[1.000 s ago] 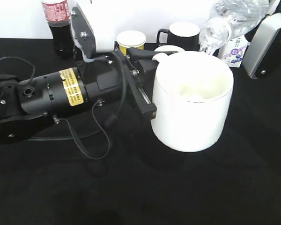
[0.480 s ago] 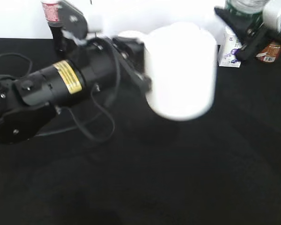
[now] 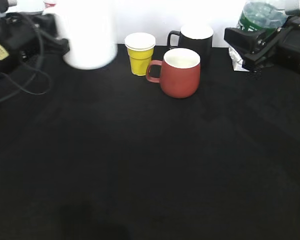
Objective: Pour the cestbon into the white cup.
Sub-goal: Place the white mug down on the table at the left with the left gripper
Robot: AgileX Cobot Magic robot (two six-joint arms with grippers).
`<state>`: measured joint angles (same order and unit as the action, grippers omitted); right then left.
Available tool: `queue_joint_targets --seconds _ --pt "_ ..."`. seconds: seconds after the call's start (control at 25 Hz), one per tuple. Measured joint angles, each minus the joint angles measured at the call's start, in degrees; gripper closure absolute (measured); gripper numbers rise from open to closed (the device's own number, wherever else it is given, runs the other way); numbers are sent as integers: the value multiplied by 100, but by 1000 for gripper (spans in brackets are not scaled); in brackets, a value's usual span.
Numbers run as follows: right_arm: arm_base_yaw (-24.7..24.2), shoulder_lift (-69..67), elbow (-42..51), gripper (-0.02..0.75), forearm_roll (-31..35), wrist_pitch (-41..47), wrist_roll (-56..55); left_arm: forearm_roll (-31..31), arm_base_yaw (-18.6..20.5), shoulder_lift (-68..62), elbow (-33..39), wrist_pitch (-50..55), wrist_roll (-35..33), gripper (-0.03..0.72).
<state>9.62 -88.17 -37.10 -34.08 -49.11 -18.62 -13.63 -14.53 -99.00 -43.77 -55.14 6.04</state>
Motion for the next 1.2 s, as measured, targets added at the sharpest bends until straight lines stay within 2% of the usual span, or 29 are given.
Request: queue_joint_targets --seconds 0.08,0.32,0.6,0.88,0.96,1.04,1.08,1.2 --pt "0 0 0 246 78 0 0 308 17 -247 0 -96 -293 644" --pt "0 0 0 246 154 0 -5 745 17 -1517 -184 -967 -431 643" --pt "0 0 0 246 159 0 -7 728 17 -2544 -1228 -980 -449 641" --pt "0 0 0 246 159 0 -7 734 17 -3005 -1549 -1120 -443 640" --pt "0 0 0 246 159 0 -7 728 17 -3005 -1549 -1168 -415 599" --pt "0 -7 0 246 159 0 -7 728 17 -2998 -1518 -1208 -386 459" --pt "0 -7 0 246 159 0 -7 733 17 -2947 -1409 -1227 -381 426" --pt "0 -7 0 246 229 0 -7 759 17 -2588 -774 -1365 -375 405"
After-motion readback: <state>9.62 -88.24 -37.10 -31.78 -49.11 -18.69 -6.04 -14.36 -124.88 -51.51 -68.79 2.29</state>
